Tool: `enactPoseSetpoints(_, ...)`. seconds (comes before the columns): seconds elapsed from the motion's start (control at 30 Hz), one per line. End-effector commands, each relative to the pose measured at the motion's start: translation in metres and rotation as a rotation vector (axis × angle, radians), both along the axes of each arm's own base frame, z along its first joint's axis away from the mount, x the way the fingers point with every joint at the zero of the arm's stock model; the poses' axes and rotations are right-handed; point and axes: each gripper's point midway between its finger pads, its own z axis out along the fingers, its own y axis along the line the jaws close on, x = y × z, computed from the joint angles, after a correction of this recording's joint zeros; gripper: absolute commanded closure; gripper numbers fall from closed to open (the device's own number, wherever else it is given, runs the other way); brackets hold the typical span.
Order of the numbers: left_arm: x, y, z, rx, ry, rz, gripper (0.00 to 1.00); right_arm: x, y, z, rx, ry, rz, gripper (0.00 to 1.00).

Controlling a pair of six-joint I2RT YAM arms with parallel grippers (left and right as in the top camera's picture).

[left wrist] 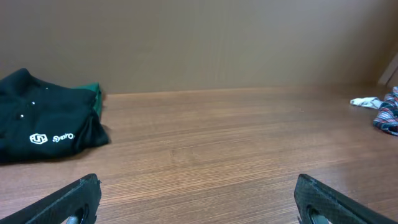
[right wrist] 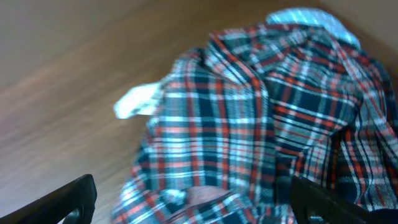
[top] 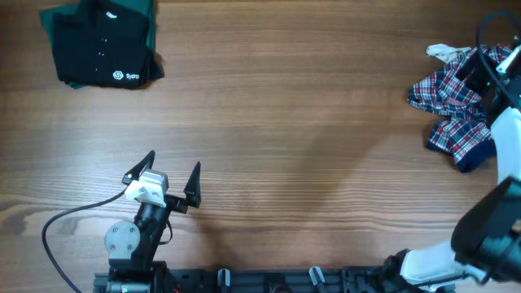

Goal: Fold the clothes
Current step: 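Reach the right gripper to the plaid shirt and grasp it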

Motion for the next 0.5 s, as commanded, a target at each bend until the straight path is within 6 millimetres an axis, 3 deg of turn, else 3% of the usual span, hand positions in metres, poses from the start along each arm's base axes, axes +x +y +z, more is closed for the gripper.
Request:
enactPoseSetpoints(0.0,0.001,0.003,-0.001,0.012,-0.004,0.013,0.00,-0.003,-0.023,-0.021,0.010,0.027,-0.027,0.00)
enactPoseSetpoints(0.03,0.001,0.003,-0.001,0.012,-0.004,0.014,0.00,-0.010,-0.036,-0.039,0.030,0.061,-0.056,0.00)
enactPoseSetpoints(0.17,0.001,0.003,-0.001,0.012,-0.004,0.013,0.00,-0.021,-0.050,-0.070,0.065,0.113,-0.091,0.00)
enactPoseSetpoints(0.47,0.001,0.003,-0.001,0.012,-0.004,0.013,0.00,-0.014,-0.048,-0.119,0.120,0.153,-0.065,0.00)
